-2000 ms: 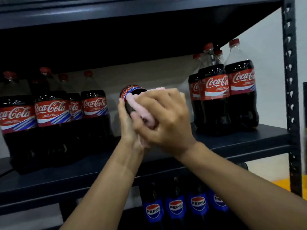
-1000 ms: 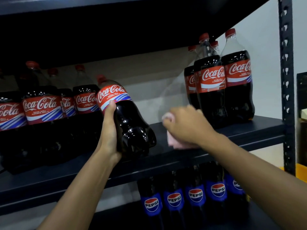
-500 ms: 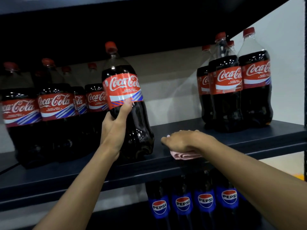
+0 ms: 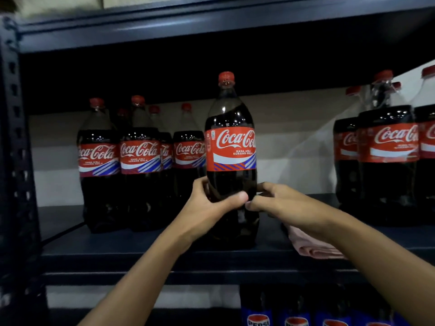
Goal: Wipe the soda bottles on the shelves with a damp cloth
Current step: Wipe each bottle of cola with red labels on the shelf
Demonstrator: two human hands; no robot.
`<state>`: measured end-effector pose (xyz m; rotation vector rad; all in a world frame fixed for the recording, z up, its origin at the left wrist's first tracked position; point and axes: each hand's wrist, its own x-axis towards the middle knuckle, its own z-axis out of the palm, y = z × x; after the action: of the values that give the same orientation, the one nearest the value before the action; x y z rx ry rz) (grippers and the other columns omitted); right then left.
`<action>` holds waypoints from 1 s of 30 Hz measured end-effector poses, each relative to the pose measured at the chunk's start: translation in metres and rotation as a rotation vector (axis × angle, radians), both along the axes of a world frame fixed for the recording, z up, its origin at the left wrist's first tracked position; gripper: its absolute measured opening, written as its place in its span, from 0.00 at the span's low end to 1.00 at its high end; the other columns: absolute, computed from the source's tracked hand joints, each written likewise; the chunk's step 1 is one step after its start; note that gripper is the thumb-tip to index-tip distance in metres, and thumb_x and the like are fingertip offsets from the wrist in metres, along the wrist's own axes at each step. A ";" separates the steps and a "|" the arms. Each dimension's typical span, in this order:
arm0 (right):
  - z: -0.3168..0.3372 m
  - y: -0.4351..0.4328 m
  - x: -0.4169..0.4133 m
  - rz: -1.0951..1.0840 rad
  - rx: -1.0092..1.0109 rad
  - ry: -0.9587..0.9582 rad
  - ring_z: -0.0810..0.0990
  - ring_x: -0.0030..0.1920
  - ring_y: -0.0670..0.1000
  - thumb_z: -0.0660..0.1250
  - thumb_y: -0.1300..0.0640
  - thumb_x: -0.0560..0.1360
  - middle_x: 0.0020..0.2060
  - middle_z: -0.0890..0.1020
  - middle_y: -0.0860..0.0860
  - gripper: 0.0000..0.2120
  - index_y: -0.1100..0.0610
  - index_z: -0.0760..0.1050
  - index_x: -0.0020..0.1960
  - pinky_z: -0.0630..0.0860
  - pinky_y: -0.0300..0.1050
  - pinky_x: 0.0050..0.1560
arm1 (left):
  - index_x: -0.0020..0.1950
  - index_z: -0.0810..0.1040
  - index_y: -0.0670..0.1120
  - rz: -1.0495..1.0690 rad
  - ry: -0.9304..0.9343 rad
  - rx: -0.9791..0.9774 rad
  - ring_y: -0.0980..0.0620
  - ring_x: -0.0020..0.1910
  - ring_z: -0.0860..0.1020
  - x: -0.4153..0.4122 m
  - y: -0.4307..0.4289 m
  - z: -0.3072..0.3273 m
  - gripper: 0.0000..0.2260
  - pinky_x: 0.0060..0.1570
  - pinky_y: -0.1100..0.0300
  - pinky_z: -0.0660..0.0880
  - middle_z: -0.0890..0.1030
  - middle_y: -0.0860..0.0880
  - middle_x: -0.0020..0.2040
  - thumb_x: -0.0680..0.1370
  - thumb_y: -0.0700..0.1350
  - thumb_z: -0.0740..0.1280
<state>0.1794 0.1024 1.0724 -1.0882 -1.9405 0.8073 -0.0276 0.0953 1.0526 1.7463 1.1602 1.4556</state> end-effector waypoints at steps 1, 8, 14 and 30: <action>-0.002 0.001 -0.002 -0.002 0.010 0.022 0.84 0.47 0.38 0.72 0.54 0.76 0.48 0.87 0.43 0.13 0.50 0.79 0.61 0.73 0.29 0.43 | 0.69 0.69 0.54 0.034 0.044 -0.026 0.63 0.57 0.82 -0.005 -0.003 -0.003 0.45 0.53 0.66 0.77 0.81 0.56 0.61 0.59 0.68 0.83; -0.015 0.018 -0.062 -0.118 0.023 0.085 0.82 0.52 0.42 0.71 0.44 0.75 0.53 0.84 0.44 0.22 0.47 0.72 0.66 0.74 0.40 0.49 | 0.68 0.71 0.53 0.206 0.085 -0.031 0.59 0.58 0.82 -0.042 0.000 -0.013 0.29 0.63 0.56 0.79 0.81 0.56 0.60 0.74 0.65 0.76; -0.018 0.029 -0.110 -0.166 0.047 0.105 0.80 0.56 0.46 0.64 0.45 0.79 0.59 0.82 0.45 0.20 0.47 0.71 0.70 0.74 0.43 0.53 | 0.65 0.79 0.55 0.468 0.157 0.052 0.50 0.61 0.80 -0.051 0.008 -0.021 0.22 0.66 0.47 0.77 0.77 0.50 0.62 0.76 0.66 0.70; -0.028 0.039 -0.140 -0.226 0.135 -0.019 0.77 0.64 0.53 0.61 0.43 0.83 0.66 0.78 0.51 0.23 0.53 0.67 0.74 0.75 0.49 0.62 | 0.74 0.72 0.44 0.627 0.176 0.112 0.42 0.68 0.75 -0.050 0.009 -0.029 0.20 0.67 0.49 0.74 0.71 0.43 0.72 0.82 0.46 0.69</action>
<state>0.0398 0.1412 1.0440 -1.2100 -1.8187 0.5373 -0.0776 0.1042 1.0238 1.6888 1.8706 1.7630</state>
